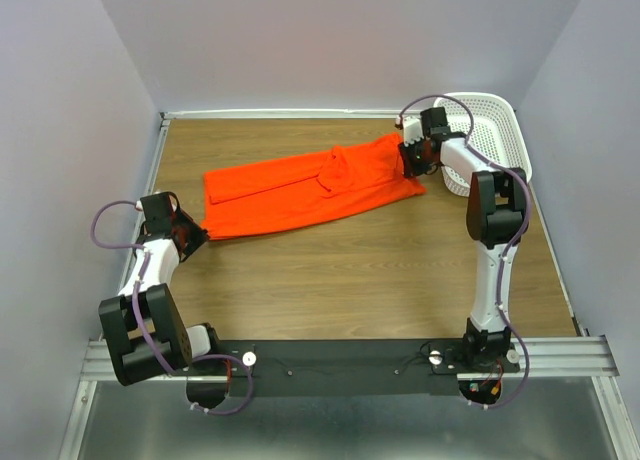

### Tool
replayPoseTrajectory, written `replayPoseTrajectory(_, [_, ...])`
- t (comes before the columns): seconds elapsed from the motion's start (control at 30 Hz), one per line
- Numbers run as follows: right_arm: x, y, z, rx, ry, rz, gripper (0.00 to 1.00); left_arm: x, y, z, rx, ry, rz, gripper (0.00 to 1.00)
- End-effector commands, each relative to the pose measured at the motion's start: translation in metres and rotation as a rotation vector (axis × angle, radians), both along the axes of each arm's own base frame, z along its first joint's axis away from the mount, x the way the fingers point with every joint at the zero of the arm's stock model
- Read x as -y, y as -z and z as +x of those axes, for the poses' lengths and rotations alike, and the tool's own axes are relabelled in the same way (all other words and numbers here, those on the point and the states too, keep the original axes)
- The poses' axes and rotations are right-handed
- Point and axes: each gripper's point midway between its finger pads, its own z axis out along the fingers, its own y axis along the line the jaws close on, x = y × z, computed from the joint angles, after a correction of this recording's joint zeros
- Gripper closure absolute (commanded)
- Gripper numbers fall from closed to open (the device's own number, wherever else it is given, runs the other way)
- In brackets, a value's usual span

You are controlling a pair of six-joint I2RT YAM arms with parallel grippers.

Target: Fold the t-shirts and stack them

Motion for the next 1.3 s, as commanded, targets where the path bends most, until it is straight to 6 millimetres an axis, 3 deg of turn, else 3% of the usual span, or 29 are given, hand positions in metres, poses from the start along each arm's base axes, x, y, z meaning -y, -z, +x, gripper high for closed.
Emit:
replayPoseTrajectory(0.0, [0.026,0.012,-0.005,-0.04,0.043,-0.125,0.72,-0.002,-0.009,0.002,0.029,0.014,0.004,1.0])
replayPoseTrajectory(0.23, [0.019,-0.044,0.016,0.088,0.032,-0.088,0.62,-0.003,-0.015,0.0,0.041,0.011,0.004,1.0])
replayPoseTrajectory(0.43, [-0.001,-0.075,0.008,0.129,-0.054,0.004,0.56,0.006,-0.021,-0.001,0.064,0.046,-0.027,1.0])
replayPoseTrajectory(0.67, [-0.058,-0.111,-0.042,0.142,-0.357,0.278,0.51,0.017,-0.026,-0.005,0.074,0.084,-0.065,1.0])
replayPoseTrajectory(0.73, [-0.07,-0.113,-0.062,0.126,-0.436,0.33,0.51,0.018,-0.028,-0.01,0.062,0.079,-0.07,1.0])
replayPoseTrajectory(0.8, [-0.093,-0.118,-0.089,0.124,-0.579,0.351,0.51,0.019,-0.033,-0.017,0.061,0.066,-0.071,1.0])
replayPoseTrajectory(0.83, [-0.102,-0.109,-0.104,0.103,-0.629,0.346,0.51,0.021,-0.036,-0.019,0.065,0.065,-0.075,1.0])
replayPoseTrajectory(0.87, [-0.122,-0.112,-0.121,0.124,-0.725,0.316,0.51,0.022,-0.045,-0.022,0.091,0.062,-0.07,1.0])
replayPoseTrajectory(0.9, [-0.132,-0.108,-0.132,0.123,-0.773,0.305,0.49,0.025,-0.044,-0.027,0.085,0.064,-0.085,1.0])
replayPoseTrajectory(0.93, [-0.152,-0.099,-0.156,0.097,-0.849,0.299,0.46,0.027,-0.047,-0.029,0.092,0.064,-0.091,1.0])
replayPoseTrajectory(0.97, [-0.161,-0.103,-0.166,0.118,-0.899,0.288,0.43,0.03,-0.053,-0.032,0.113,0.073,-0.091,0.98])
replayPoseTrajectory(1.0, [-0.171,-0.103,-0.175,0.13,-0.948,0.281,0.41,0.035,-0.054,-0.036,0.109,0.092,-0.109,0.85])
replayPoseTrajectory(1.07, [-0.201,-0.102,-0.194,0.124,-1.03,0.272,0.38,0.039,-0.059,-0.042,0.118,0.114,-0.106,0.69])
replayPoseTrajectory(1.13, [-0.219,-0.102,-0.202,0.128,-1.073,0.263,0.3,0.04,-0.068,-0.043,0.141,0.135,-0.096,0.65])
replayPoseTrajectory(1.27, [-0.267,-0.104,-0.226,0.149,-1.201,0.252,0.18,0.043,-0.086,-0.049,0.181,0.159,-0.068,0.44])
